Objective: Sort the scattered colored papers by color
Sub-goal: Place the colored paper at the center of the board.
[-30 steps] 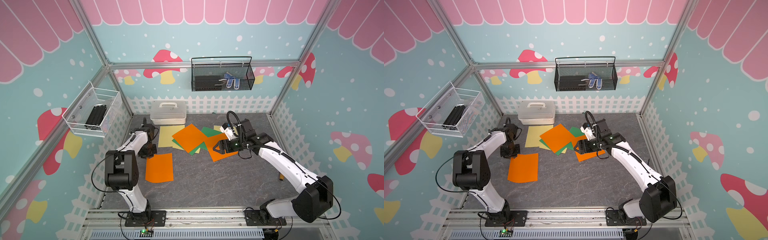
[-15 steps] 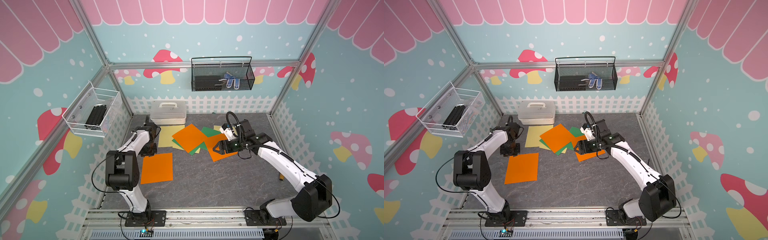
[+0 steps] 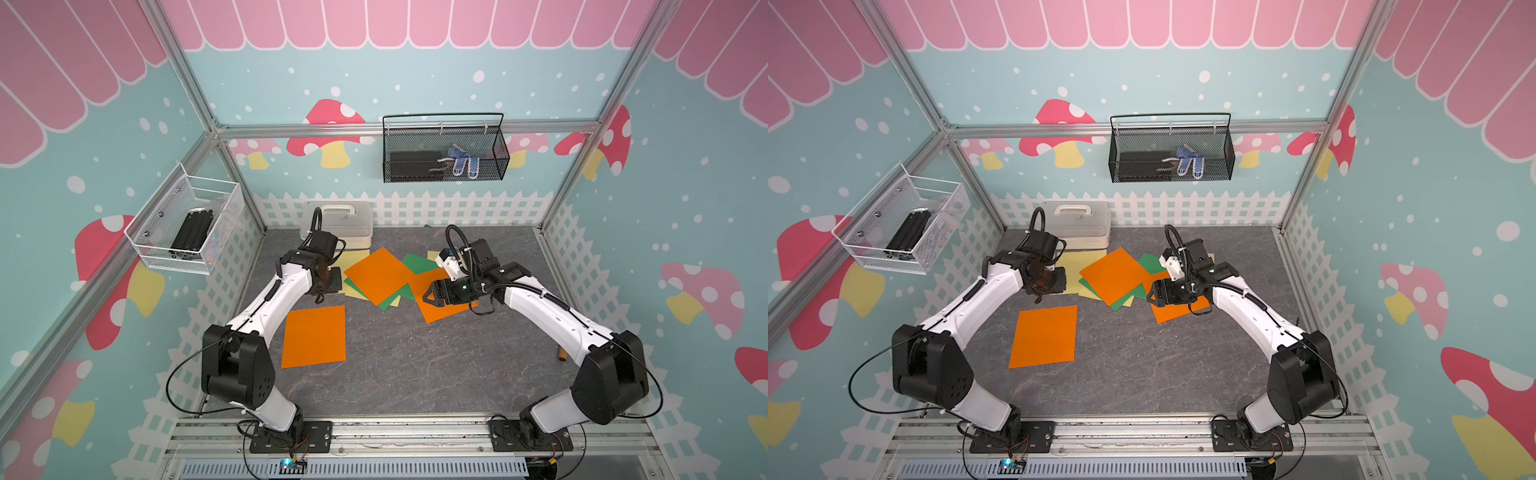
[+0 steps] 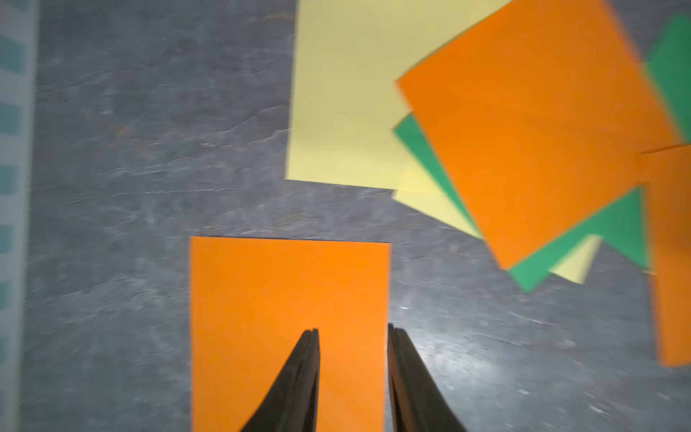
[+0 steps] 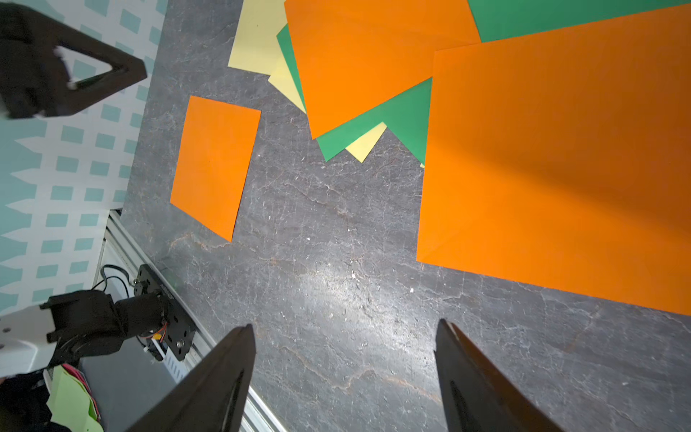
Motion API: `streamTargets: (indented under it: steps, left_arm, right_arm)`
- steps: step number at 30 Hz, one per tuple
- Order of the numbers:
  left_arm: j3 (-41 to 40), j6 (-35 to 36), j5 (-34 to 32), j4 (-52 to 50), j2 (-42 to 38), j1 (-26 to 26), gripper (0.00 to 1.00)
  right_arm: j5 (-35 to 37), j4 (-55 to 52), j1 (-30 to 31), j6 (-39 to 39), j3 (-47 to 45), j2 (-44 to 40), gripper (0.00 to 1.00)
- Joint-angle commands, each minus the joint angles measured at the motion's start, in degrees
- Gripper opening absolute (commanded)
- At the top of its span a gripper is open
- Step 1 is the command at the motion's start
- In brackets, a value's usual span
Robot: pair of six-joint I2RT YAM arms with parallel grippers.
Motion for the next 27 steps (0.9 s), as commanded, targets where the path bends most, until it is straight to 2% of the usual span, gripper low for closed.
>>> streamTargets:
  steps: [1,7,13,17,21,24,27]
  left_arm:
    - [-1.71,-5.57,10.59,14.01,1.54,-2.3,0.36]
    - [7.69,-7.22,18.66,17.97,15.78,-6.54,0.32]
    - [20.02,-9.33,24.27,21.0,28.83,-11.46,0.31]
    - [25.98,-11.22,26.75,21.04,34.92,-13.54,0.31]
    - [27.0,-13.36,27.9,21.04,38.04,-15.0,0.3]
    - [23.8,-15.21,27.79,22.9,37.86,-16.17,0.3]
    - [19.32,-17.88,29.49,27.35,37.48,-17.52,0.3]
  right_arm:
    - [0.61,4.02,-0.39,4.64,2.67,3.05,0.79]
    - [5.76,7.16,-3.96,9.2,3.7,7.11,0.79]
    - [4.39,10.2,-12.74,13.07,1.57,9.0,0.77]
    - [5.02,10.62,-15.87,12.16,0.88,10.91,0.76]
    - [2.44,10.28,-19.32,11.15,2.33,16.65,0.73]
    - [-1.28,10.76,-20.83,10.75,4.84,22.02,0.69]
    - [-1.46,10.95,-21.94,10.62,6.67,25.23,0.69]
